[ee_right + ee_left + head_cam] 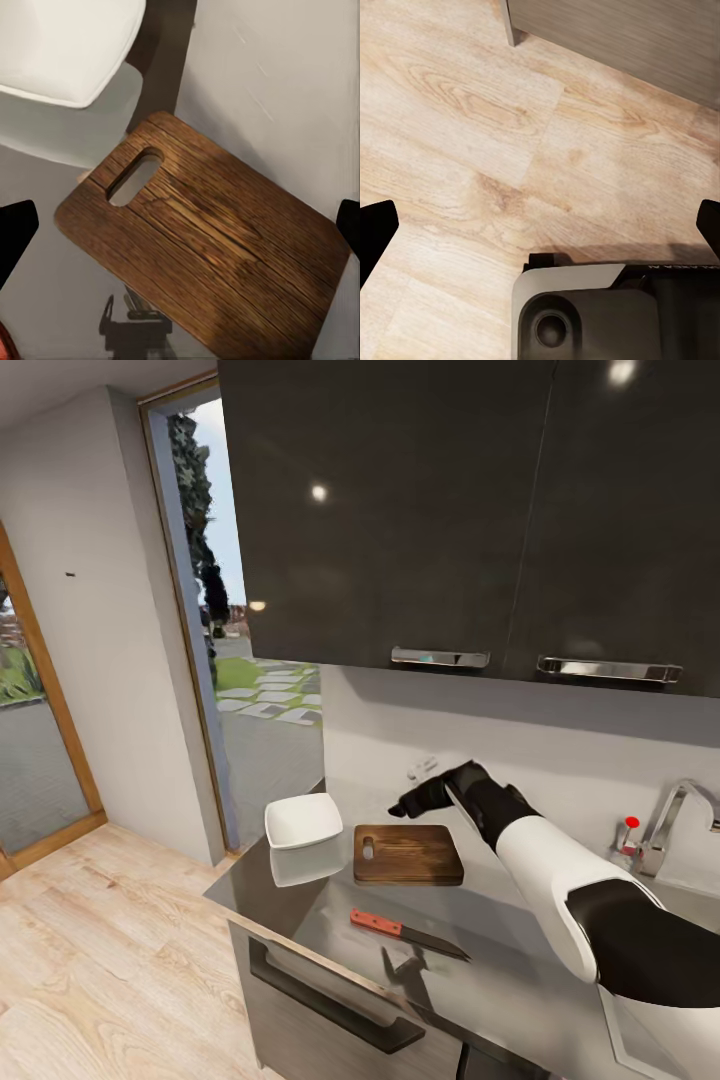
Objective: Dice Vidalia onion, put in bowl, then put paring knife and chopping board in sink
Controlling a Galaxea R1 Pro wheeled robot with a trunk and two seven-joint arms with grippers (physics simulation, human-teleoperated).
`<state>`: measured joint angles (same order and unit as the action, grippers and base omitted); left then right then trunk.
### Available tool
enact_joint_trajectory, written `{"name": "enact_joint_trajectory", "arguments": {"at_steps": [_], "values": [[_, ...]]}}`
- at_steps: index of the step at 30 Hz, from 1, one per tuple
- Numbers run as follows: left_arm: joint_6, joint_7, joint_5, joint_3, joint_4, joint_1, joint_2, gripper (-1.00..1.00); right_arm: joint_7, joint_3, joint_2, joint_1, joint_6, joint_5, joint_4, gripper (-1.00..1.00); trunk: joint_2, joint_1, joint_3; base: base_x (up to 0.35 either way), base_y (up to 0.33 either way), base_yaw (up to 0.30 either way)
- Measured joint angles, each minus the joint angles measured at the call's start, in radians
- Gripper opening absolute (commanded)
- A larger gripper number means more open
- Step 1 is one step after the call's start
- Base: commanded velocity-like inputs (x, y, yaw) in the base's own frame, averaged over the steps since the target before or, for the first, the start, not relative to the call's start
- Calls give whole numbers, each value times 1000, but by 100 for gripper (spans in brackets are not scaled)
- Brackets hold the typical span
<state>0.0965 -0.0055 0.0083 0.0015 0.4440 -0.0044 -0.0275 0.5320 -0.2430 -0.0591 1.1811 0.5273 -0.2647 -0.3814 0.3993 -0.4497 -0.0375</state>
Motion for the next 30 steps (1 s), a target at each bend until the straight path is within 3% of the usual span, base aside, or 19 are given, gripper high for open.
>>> {"name": "enact_joint_trajectory", "arguments": {"at_steps": [5, 7, 10, 19, 30], "values": [[3, -1, -10, -8, -5, 0, 3, 100, 17, -17, 16, -1, -18, -24, 21, 100, 0, 0, 0, 0, 0, 0], [3, -1, -10, -8, -1, 0, 3, 100, 28, -29, 5, -1, -29, -34, 15, 100, 0, 0, 0, 0, 0, 0], [3, -1, -10, -8, 2, 0, 3, 100, 23, -11, -9, -1, -45, -16, -2, 100, 0, 0, 0, 0, 0, 0], [3, -1, -10, -7, 3, 0, 3, 100, -27, 38, -4, -2, -80, 20, -11, 100, 0, 0, 0, 51, 87, 0], [3, -1, -10, -8, 3, 0, 3, 100, -44, 39, 3, -2, -82, 20, -9, 100, 0, 0, 0, 171, 144, 0]]}}
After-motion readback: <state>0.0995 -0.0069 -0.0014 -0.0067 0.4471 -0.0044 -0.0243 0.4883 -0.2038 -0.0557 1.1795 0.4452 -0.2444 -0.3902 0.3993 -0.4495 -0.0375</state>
